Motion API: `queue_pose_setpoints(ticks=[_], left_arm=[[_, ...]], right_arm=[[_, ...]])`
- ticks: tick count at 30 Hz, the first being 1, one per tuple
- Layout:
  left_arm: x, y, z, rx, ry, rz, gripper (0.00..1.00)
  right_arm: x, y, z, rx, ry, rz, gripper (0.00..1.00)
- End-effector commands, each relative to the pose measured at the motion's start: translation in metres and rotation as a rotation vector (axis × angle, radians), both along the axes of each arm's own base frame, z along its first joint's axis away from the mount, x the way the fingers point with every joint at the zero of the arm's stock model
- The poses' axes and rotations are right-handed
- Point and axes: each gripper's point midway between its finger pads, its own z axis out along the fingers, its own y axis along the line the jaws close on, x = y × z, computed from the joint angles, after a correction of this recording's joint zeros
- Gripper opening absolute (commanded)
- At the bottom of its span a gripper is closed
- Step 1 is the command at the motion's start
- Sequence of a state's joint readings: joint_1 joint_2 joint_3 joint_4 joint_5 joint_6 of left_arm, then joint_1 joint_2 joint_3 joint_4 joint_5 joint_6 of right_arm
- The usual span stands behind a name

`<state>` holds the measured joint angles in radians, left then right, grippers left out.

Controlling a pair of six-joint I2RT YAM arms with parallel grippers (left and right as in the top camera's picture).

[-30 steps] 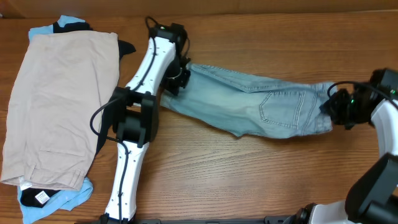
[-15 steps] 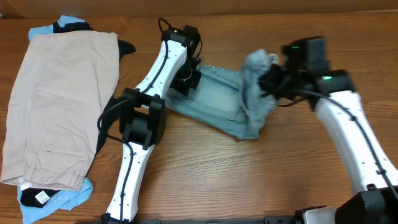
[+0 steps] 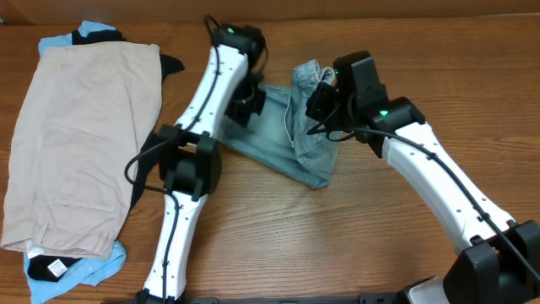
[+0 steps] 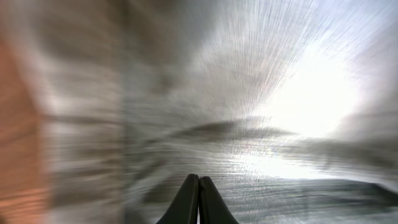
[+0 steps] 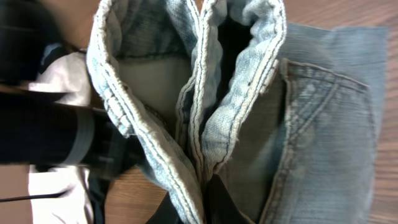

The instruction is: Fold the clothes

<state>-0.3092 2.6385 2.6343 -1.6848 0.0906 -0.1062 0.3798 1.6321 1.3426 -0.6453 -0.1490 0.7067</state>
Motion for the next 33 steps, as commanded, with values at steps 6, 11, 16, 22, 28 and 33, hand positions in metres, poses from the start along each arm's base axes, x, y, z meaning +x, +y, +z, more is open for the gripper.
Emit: queue_pose_setpoints(ticks=[6,11,16,22,28,33], left_arm=[[0.028,0.030,0.051,-0.056,-0.147,0.096,0.07],[0.026,0.026,0.049,-0.084,-0.130,0.099,0.06],[0.027,0.016,0.048,-0.099,-0.138,0.076,0.06],[0.026,-0.001,0.048,-0.119,-0.150,0.039,0.05],[0.026,-0.020,0.036,-0.130,-0.155,-0.012,0.04],[0.025,-0.035,0.016,-0.215,-0.128,-0.069,0.04]], right_arm=[[0.003,-0.063,0.026,0.019,-0.003,-0.094,0.04],[-0.005,-0.117,0.050,-0.021,-0.021,-0.136,0.04],[-0.019,-0.160,0.067,-0.079,0.020,-0.174,0.04],[-0.027,-0.194,0.082,-0.118,0.024,-0.208,0.04],[-0.027,-0.211,0.085,-0.140,0.009,-0.223,0.04],[-0.027,-0.214,0.085,-0.153,0.002,-0.212,0.04]])
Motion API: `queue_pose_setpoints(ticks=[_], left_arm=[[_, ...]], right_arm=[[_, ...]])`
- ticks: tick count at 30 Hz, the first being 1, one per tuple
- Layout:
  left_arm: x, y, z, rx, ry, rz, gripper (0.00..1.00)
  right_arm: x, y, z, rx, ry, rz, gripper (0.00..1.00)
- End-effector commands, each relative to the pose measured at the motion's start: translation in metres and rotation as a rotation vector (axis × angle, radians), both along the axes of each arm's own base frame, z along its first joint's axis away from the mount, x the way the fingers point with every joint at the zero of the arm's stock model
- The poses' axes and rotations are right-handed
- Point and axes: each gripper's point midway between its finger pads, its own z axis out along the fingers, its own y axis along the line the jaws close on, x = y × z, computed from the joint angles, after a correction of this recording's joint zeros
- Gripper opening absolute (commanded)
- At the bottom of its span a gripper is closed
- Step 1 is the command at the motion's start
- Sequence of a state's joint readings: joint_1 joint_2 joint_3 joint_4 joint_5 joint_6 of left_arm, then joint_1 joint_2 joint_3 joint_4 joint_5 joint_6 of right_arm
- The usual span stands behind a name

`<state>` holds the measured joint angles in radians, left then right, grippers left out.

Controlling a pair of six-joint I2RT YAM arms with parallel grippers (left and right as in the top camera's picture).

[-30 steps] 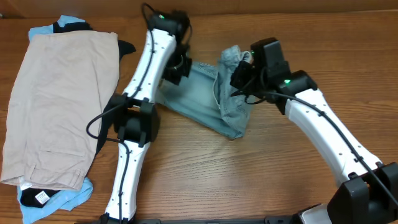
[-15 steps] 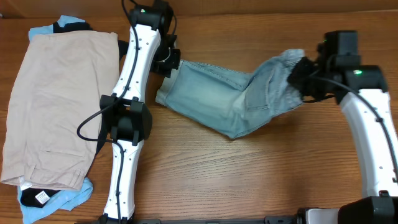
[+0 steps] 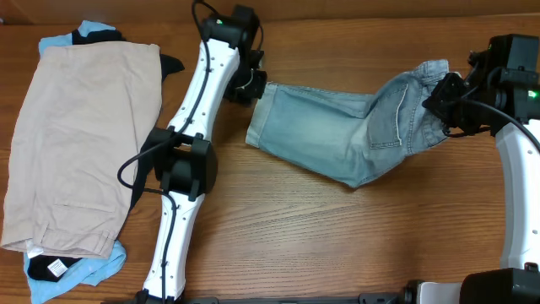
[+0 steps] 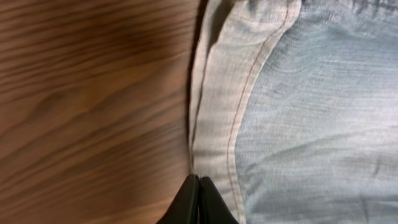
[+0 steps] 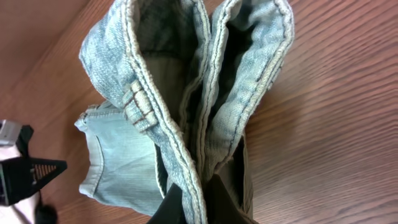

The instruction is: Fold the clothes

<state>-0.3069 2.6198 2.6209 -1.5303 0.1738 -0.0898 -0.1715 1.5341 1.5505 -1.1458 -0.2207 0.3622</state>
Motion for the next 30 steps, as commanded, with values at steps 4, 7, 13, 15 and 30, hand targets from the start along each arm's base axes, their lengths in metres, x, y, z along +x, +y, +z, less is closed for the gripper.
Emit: queue_pose_setpoints(ticks=[4,7,13,15,30], left_arm=[[-0.015,-0.036,0.000,-0.294,0.027,-0.216,0.04],[-0.015,-0.030,-0.018,-0.311,0.045,-0.205,0.04],[-0.018,-0.023,-0.044,-0.332,0.074,-0.180,0.04],[-0.019,-0.022,-0.051,-0.330,0.081,-0.174,0.04],[-0.026,-0.021,-0.070,-0.327,0.116,-0.125,0.04]], right_arm=[[0.004,-0.001,0.033,-0.027,-0.106,0.032,0.04],[0.004,0.001,0.033,-0.024,-0.107,0.036,0.04],[0.004,0.008,0.034,-0.020,-0.109,0.054,0.04],[0.005,0.014,0.034,-0.013,-0.110,0.064,0.04],[0.049,0.148,0.001,0.112,-0.118,0.201,0.04]])
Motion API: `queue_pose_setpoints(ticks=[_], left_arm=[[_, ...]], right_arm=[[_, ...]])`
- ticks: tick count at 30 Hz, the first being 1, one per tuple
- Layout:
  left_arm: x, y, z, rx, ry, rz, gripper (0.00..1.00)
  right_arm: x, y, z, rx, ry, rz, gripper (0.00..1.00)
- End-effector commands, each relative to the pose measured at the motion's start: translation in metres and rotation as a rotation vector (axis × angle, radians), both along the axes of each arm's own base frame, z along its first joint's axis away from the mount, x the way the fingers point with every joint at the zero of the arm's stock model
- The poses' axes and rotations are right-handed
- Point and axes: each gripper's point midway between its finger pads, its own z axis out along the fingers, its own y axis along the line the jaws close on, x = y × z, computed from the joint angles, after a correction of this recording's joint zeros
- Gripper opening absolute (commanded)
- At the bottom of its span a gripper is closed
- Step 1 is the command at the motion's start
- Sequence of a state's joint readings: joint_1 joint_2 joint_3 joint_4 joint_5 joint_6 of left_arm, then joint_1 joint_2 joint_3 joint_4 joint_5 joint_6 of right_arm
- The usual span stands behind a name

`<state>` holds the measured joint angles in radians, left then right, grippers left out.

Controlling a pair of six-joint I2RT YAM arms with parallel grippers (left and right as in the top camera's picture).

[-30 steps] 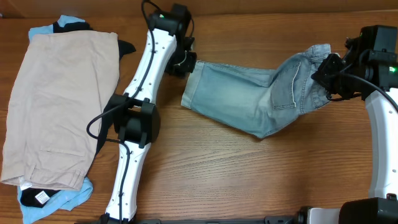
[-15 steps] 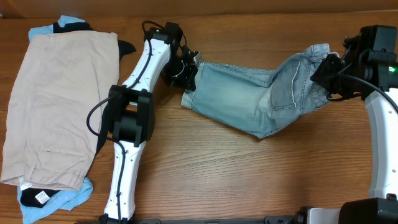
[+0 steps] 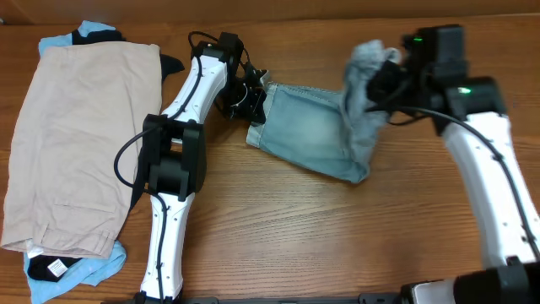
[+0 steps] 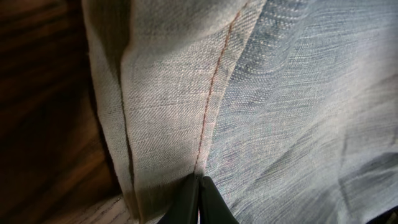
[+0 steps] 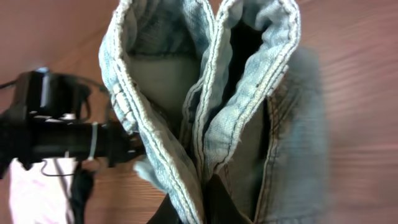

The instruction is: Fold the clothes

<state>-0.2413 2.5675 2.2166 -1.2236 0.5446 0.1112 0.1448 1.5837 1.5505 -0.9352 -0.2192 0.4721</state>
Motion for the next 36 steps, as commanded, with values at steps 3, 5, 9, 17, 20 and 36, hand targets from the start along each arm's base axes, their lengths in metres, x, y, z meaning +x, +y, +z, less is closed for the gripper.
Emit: queue_pose_setpoints(ticks=[3,5,9,17,20,36], left_arm=[[-0.010,0.002,-0.016,0.034,0.041,-0.003,0.04],[-0.010,0.002,-0.016,0.035,0.041,-0.003,0.04],[-0.011,0.003,-0.016,0.036,0.045,-0.002,0.04],[-0.012,0.005,-0.015,0.040,0.062,0.016,0.04],[-0.011,0.012,-0.010,0.044,0.073,0.028,0.04],[0.022,0.104,0.100,0.186,-0.011,0.246,1.00]], right_arm=[[0.023,0.052,-0.031,0.058,0.048,0.002,0.04],[0.028,0.067,-0.051,0.043,0.076,-0.001,0.04],[0.033,0.089,-0.086,0.023,0.128,0.007,0.04],[0.030,0.146,-0.109,0.078,0.124,0.171,0.48],[0.031,0.143,-0.101,0.089,0.119,0.167,0.53],[-0.016,0.067,-0.119,-0.062,0.327,0.218,0.60]])
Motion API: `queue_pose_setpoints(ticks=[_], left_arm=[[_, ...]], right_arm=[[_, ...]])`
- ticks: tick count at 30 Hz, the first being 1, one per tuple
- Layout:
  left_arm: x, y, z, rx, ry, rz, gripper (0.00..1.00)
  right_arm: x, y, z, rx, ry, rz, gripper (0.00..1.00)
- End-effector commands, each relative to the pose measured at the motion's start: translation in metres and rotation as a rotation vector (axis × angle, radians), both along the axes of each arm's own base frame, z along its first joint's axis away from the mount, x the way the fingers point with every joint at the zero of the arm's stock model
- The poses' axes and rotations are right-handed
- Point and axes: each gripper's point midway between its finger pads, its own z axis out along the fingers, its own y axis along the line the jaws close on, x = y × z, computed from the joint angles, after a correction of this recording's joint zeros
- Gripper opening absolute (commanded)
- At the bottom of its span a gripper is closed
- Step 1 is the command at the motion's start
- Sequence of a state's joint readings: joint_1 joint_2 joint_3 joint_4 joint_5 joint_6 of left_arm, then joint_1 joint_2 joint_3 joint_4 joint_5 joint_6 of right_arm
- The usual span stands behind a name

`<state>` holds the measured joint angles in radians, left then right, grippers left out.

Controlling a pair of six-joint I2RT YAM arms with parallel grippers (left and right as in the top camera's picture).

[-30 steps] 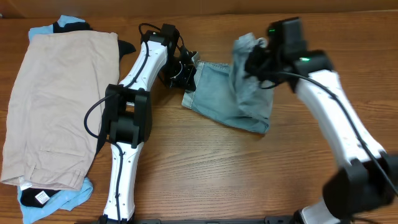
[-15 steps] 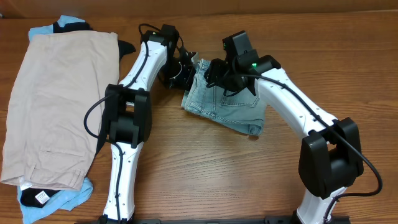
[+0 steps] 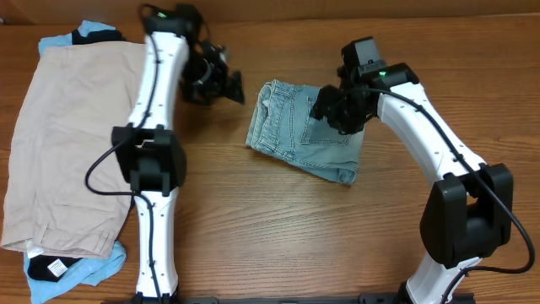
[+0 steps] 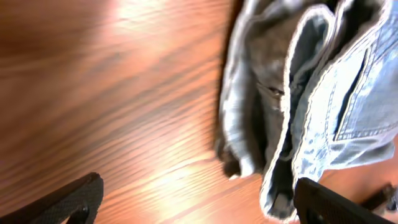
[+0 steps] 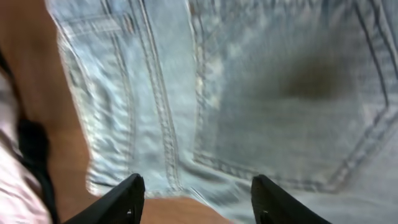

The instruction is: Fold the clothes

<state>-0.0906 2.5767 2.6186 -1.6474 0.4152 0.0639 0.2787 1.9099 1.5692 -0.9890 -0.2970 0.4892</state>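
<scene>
The light blue jean shorts lie folded in half on the table, waistband to the left and back pocket up. My right gripper hovers open over their right half; its view shows the pocket and seams of the shorts between the spread fingers. My left gripper is open, left of the shorts and apart from them. In its view the folded edge of the shorts lies ahead over bare wood, with nothing between the fingers.
A stack of clothes lies at the far left: beige trousers on top of a light blue garment and a black one. Both arms reach across the back half of the wooden table.
The right gripper has laid the waistband end over the leg end and opened. The left gripper has let go of the hem, opened and moved back to the left.
Both grippers were shut on the bunched shorts, left on the hem, right on the waistband. Then the shorts were stretched out flat between them. Then the right gripper held the waistband up over the middle. Now the shorts lie folded in half and both grippers are open.
</scene>
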Motion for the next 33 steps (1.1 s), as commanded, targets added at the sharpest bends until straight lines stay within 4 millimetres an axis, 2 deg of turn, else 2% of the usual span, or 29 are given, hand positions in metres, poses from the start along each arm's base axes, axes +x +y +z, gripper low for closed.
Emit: queue_pose_setpoints(ticks=[1,3,8,10,11,13,17,22,25,29,33], left_arm=[[0.011,0.014,0.019,0.052,-0.053,0.066,1.00],[0.015,0.015,0.025,0.049,-0.074,0.077,1.00],[0.016,0.012,0.024,0.051,-0.081,0.073,1.00],[0.017,0.009,0.024,0.052,-0.089,0.066,1.00],[0.018,0.007,0.023,0.051,-0.095,0.062,1.00],[0.021,0.004,0.023,0.049,-0.107,0.056,1.00],[0.023,-0.001,0.023,0.047,-0.120,0.049,1.00],[0.022,-0.002,0.023,0.047,-0.119,0.045,1.00],[0.022,-0.004,0.023,0.047,-0.119,0.041,1.00],[0.021,-0.005,0.023,0.047,-0.118,0.039,1.00],[0.020,-0.009,0.023,0.046,-0.118,0.032,1.00]], right_arm=[[-0.009,-0.005,0.003,-0.066,-0.037,0.073,0.60],[-0.015,-0.009,-0.010,-0.099,-0.019,0.073,0.61],[-0.024,-0.012,-0.043,-0.108,-0.008,0.073,0.62],[-0.024,-0.012,-0.056,-0.108,-0.029,0.091,0.71],[-0.023,-0.015,-0.062,-0.123,-0.044,0.087,0.80],[-0.020,-0.025,-0.074,-0.173,-0.072,0.069,0.87],[-0.008,-0.048,-0.089,-0.266,-0.131,-0.017,0.93],[0.007,-0.073,-0.108,-0.294,-0.133,-0.107,0.93],[0.016,-0.099,-0.131,-0.307,-0.104,-0.200,0.93],[0.028,-0.145,-0.155,-0.312,-0.077,-0.352,0.93],[0.044,-0.204,-0.155,-0.282,-0.112,-0.546,0.94]])
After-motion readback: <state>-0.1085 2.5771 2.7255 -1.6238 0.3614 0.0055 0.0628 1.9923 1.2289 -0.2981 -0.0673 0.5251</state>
